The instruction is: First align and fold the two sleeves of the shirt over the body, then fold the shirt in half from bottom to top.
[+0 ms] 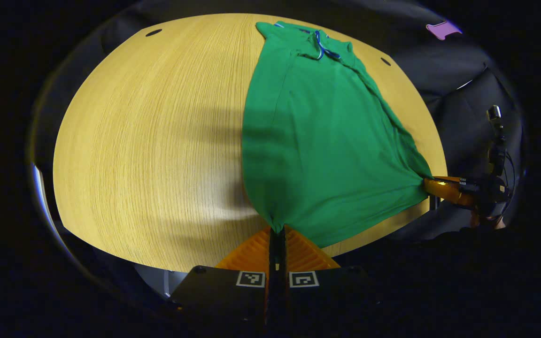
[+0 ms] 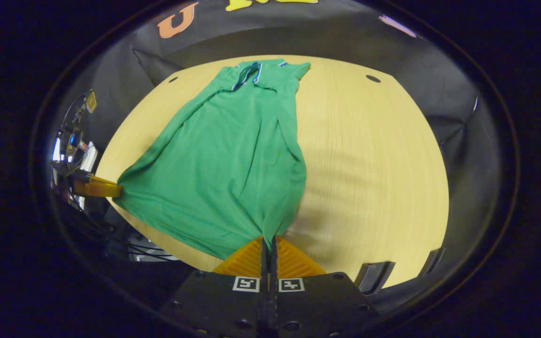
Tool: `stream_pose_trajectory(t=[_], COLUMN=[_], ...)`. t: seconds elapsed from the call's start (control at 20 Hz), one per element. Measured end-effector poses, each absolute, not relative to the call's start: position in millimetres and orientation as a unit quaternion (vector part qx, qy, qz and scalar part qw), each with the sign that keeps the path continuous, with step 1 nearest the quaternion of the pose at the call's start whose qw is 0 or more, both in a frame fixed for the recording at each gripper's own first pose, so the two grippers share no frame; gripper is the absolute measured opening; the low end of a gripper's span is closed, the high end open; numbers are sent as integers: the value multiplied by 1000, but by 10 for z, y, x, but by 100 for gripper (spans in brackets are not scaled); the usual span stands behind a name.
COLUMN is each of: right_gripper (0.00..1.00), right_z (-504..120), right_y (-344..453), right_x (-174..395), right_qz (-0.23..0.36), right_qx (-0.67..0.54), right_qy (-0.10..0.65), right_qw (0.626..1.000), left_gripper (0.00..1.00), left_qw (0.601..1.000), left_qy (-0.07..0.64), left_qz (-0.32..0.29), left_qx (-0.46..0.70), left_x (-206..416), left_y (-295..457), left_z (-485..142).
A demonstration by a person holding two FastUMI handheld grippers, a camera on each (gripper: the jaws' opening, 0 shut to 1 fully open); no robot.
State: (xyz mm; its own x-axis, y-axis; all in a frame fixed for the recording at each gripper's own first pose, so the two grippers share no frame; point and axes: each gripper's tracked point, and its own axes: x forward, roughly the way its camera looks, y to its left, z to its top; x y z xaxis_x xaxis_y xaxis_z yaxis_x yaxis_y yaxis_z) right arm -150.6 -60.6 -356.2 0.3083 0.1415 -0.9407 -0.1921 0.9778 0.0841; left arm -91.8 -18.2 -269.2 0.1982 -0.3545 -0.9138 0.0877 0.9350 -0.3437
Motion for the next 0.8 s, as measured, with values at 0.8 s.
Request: stream_pose_trajectory(t=[0.8], right_gripper=[0], right_z=[-2233], right_y=[-641], right_x=[169], right_qz=[88], right_qx=[35], right_qy=[413], right_qw=[906], left_gripper=[6], left_qw=[885], left_qy=[430], left_qz=[-154], left_qx=[-86], left_x=[844], left_y=[-168], left_z=[-1551])
